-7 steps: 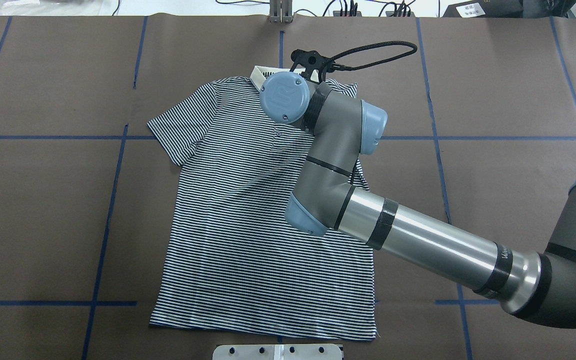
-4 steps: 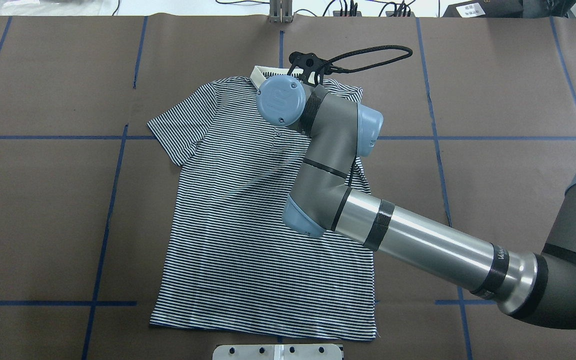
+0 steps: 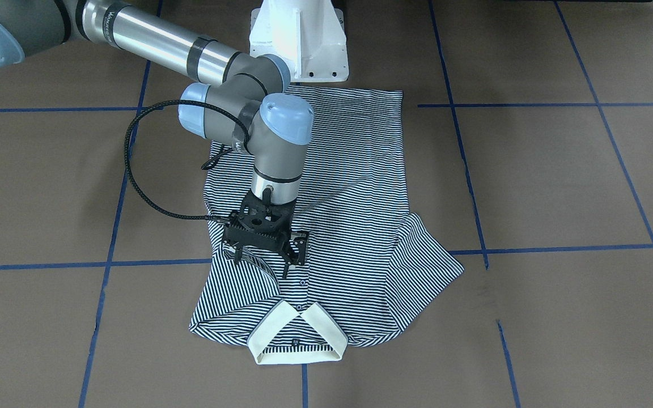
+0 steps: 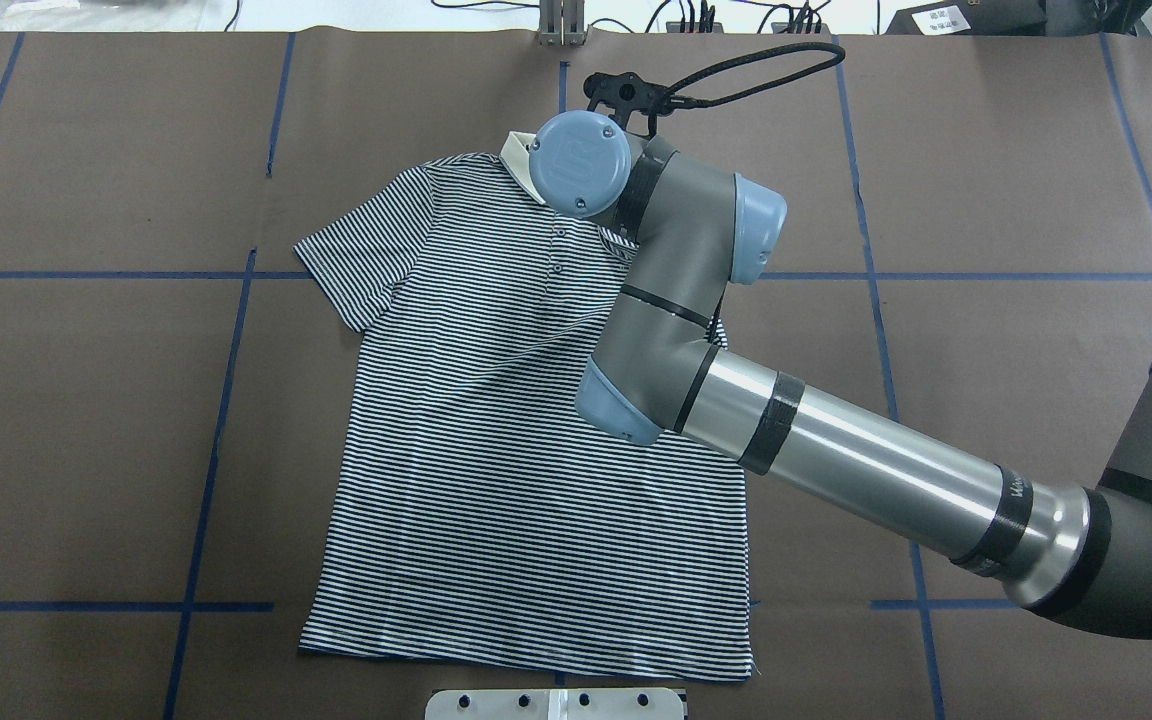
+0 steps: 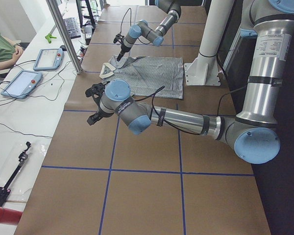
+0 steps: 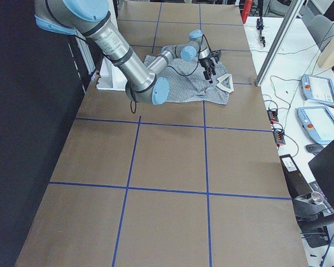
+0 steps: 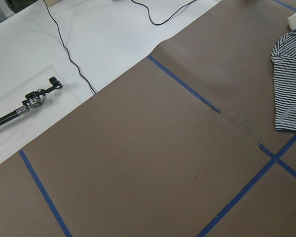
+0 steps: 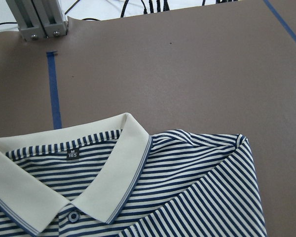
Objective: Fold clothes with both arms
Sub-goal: 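Grasp the sleeve with the right gripper and fold it onto the shirt back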
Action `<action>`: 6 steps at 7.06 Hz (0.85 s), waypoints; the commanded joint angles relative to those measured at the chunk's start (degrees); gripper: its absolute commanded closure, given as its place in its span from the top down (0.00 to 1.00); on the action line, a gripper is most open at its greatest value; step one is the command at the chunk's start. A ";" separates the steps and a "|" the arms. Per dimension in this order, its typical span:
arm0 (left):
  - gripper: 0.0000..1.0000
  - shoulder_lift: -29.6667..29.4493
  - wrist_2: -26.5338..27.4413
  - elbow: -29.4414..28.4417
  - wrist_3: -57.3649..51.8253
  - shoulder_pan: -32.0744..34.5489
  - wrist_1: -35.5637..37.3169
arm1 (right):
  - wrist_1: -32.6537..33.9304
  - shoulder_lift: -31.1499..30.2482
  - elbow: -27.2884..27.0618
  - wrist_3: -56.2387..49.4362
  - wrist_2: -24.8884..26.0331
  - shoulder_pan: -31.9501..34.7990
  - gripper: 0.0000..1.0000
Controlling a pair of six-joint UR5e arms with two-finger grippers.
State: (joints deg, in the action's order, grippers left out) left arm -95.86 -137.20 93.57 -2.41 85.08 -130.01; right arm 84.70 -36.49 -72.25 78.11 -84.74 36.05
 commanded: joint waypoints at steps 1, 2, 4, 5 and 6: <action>1.00 -2.20 0.26 0.03 9.36 -2.89 0.02 | -0.15 -5.91 -8.55 -11.69 -11.88 6.01 1.00; 1.00 -4.75 0.70 -0.41 15.27 -6.47 0.11 | -0.15 -12.23 -15.31 -19.41 -17.86 10.57 1.00; 1.00 -12.03 6.30 -0.50 34.05 -14.55 0.11 | -0.06 -19.82 -19.77 -34.96 -30.07 21.81 1.00; 1.00 -15.55 14.25 -0.32 39.27 -20.42 0.11 | -2.59 -23.94 -19.68 -43.65 -36.57 27.09 1.00; 1.00 -16.19 20.42 0.20 42.02 -26.23 0.11 | -8.44 -29.81 -19.68 -48.09 -41.60 31.58 1.00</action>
State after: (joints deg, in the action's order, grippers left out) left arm -109.96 -124.31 93.34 34.61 65.71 -129.90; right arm 81.58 -59.97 -91.73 37.28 -119.50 61.68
